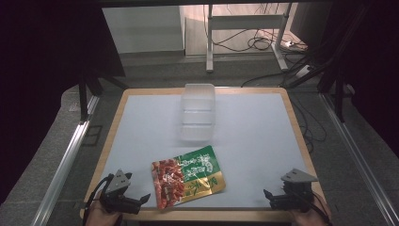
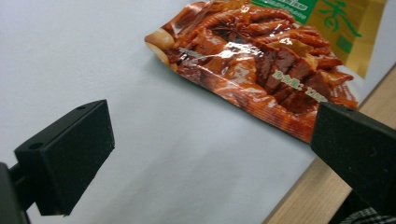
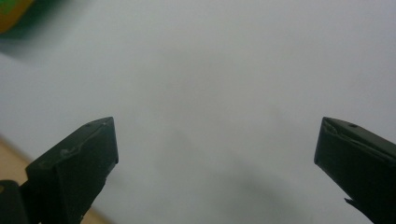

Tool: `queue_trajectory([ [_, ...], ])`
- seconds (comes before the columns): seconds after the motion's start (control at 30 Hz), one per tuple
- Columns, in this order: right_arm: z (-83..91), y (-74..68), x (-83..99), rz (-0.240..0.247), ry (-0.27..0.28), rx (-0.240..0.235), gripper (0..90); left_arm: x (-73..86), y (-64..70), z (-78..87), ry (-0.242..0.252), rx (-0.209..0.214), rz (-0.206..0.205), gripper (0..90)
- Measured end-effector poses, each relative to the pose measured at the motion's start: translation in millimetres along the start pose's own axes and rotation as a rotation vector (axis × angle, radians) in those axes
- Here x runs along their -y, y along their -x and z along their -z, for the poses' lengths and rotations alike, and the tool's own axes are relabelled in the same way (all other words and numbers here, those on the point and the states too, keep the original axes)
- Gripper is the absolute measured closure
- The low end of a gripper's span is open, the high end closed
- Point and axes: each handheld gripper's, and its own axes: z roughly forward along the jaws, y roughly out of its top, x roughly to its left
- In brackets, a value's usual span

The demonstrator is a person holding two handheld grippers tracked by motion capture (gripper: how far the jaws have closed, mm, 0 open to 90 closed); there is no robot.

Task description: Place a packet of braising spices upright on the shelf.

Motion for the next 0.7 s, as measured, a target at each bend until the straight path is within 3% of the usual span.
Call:
queue_trajectory([
  [0.07, 2.1, 7.8, 3.2, -0.053, 0.019, -0.035, 0.0, 0.2, -0.9, 0.0, 0.001, 0.006, 0.004, 0.0],
  [0.17, 3.1, 12.6, 3.3, -0.077, 0.063, -0.06, 0.0, 0.2, -0.4, -0.1, 0.002, 0.014, -0.002, 0.1],
  [0.43, -0.9, 7.8, 2.6, -0.046, 0.039, -0.045, 0.0, -1.2, 2.7, -2.7, -0.027, 0.014, -0.036, 0.2],
  [0.7, -1.1, 6.0, 1.7, -0.031, 0.044, -0.037, 0.0, -1.4, 3.6, -3.4, -0.033, 0.012, -0.044, 0.2],
])
